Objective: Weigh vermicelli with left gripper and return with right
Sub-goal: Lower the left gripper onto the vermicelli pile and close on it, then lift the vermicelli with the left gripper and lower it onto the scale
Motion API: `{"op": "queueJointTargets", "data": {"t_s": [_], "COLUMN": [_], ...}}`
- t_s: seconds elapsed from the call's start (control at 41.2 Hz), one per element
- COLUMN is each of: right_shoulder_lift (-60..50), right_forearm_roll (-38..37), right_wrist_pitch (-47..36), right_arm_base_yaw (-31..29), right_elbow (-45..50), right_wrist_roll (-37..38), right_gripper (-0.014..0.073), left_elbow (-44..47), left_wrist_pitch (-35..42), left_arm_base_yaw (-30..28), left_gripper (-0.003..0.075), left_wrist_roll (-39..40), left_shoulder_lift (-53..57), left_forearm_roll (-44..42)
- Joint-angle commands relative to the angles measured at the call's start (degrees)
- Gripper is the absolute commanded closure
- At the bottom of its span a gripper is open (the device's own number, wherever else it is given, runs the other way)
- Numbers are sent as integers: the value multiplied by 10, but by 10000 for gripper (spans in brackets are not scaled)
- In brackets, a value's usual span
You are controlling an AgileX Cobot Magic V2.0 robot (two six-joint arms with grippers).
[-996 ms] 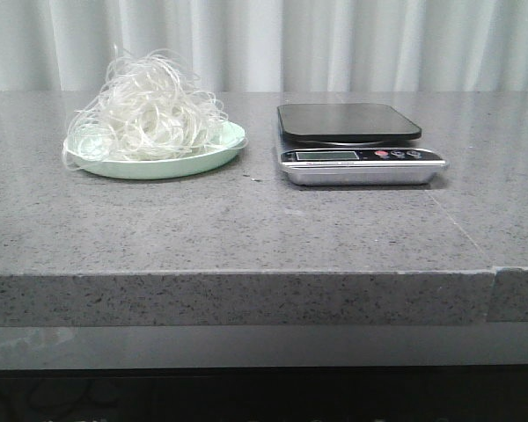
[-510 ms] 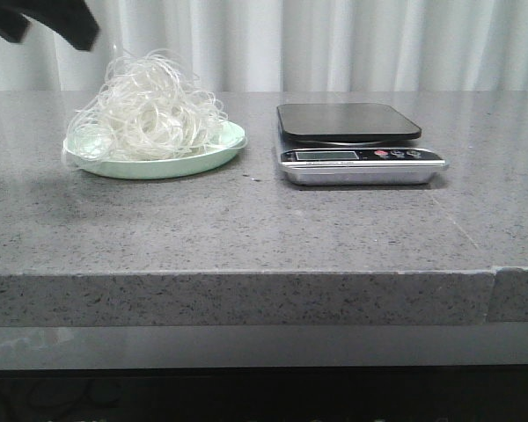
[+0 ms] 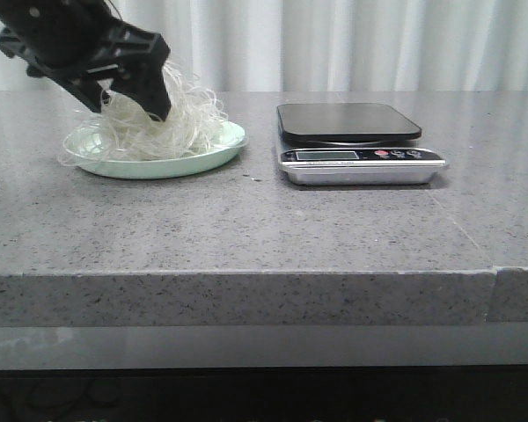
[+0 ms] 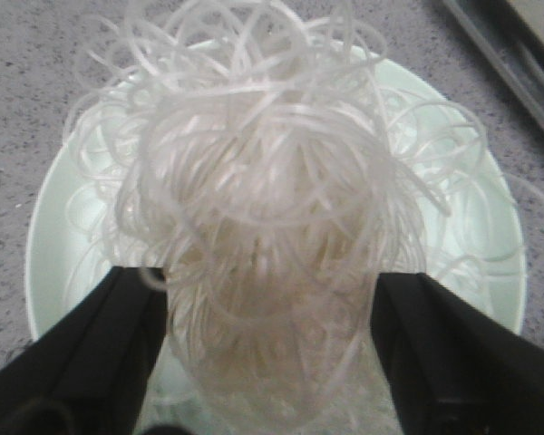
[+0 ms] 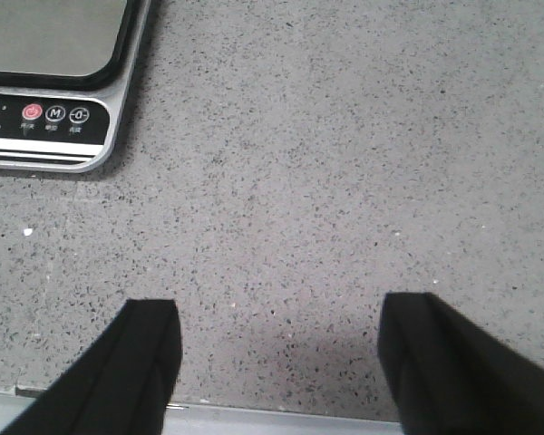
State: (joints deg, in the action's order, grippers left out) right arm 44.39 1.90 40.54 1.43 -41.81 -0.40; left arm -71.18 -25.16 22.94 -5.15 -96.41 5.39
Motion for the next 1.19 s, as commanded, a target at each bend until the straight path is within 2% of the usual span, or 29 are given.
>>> {"op": "queueJointTargets", "data": {"t_s": [0.0,0.121,0.34,0.559,0.85,0.996,1.166], "right_shoulder_lift": [1,1,1,1,1,1,1], "right_forearm_roll": [-2,-2,-2,-2,-2,-2,-2], "right_wrist_pitch": [-28,-28,-28,-28,-28,-28,-27], "right_arm_base_yaw": [-4,-4,-4,-4,-4,-4,-4], "right_elbow": [-14,-14,-14,-14,-14,-14,-14], "right_wrist_roll": [-2,-2,-2,-2,-2,-2,-2], "right_gripper": [31,31,31,31,31,31,31], "left_elbow": [-20,-20,-20,-20,-37,-75,-135], "left_wrist_pitch": [47,46,45,37,27,23,23], "left_arm_base_yaw": [4,4,4,4,4,9,42], "left_gripper": [196,230,442,577,579,579,579], "left_wrist_roll": [1,1,1,1,1,1,-11], "left_shoulder_lift": [11,2,2,13,69,97,102], "left_forearm_roll": [6,6,6,6,6,6,6]}}
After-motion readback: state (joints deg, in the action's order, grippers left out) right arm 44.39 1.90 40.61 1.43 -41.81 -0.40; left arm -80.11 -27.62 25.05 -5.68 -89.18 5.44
